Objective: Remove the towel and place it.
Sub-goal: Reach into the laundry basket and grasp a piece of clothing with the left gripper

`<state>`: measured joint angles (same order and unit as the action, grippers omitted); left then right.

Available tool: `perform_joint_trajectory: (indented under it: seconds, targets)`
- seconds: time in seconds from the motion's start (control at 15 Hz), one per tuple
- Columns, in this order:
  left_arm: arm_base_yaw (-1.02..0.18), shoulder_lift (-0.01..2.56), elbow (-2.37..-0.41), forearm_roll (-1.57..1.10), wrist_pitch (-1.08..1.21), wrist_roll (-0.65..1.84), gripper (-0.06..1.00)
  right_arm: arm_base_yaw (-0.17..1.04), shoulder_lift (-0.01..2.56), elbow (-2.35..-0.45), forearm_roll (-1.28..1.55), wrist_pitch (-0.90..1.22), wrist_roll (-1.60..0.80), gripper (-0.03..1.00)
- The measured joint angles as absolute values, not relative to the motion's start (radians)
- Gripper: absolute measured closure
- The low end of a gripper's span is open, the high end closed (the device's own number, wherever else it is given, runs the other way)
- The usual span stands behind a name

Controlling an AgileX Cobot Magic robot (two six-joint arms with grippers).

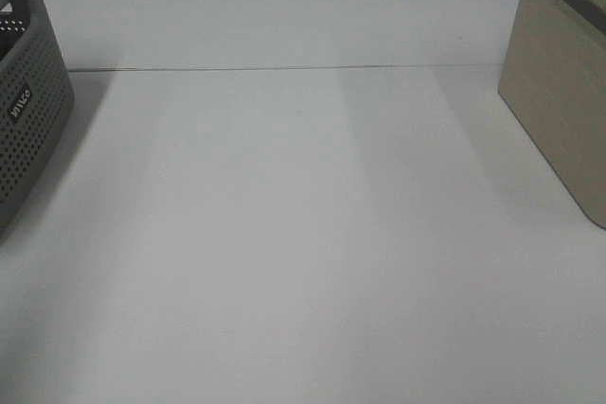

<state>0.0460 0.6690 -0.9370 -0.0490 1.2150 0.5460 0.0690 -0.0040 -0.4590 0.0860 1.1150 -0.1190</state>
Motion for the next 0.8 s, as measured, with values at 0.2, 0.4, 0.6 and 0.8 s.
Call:
perform_joint_trajectory:
  seconds: [0.2, 0.4, 0.6, 0.8]
  targets:
    - [0.046, 0.881, -1.147, -0.035, 1.218, 0.756, -0.05, 0.069, -0.004, -0.459, 0.086, 1.115, -0.119, 0.20]
    - [0.046, 1.067, -1.324, 0.133, 1.218, 0.866, -0.04, 0.069, -0.004, -0.459, 0.086, 1.115, -0.119, 0.20]
    - [0.046, 1.251, -1.432, 0.306, 1.217, 0.970, -0.02, 0.069, -0.004, -0.459, 0.086, 1.115, -0.119, 0.20]
    - [0.046, 1.420, -1.489, 0.429, 1.161, 1.051, -0.02, 0.069, -0.004, -0.459, 0.086, 1.115, -0.119, 0.20]
